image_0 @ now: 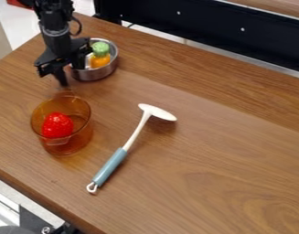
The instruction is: Move the silver pot to the upper right of the ladle
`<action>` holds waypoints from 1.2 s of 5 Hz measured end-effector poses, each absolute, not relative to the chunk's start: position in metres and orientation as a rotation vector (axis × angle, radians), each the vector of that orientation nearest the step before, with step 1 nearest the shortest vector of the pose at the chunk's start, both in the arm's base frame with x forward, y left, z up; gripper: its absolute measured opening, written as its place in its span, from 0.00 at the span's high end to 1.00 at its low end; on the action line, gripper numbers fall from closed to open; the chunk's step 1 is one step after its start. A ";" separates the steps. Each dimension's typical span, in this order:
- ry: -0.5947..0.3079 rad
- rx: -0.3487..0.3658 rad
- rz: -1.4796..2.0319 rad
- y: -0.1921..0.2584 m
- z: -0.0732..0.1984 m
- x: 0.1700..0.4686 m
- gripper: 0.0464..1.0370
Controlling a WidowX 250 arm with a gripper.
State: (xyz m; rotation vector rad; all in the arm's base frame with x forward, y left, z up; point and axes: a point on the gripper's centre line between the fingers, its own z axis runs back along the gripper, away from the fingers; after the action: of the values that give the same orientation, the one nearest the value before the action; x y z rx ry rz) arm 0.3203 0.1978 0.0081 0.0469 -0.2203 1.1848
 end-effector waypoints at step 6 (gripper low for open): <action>-0.296 -0.248 0.731 0.094 0.046 0.378 0.99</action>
State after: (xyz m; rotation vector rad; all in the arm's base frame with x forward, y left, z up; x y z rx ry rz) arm 0.3781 0.0945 0.0464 -0.2478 -0.2956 0.7313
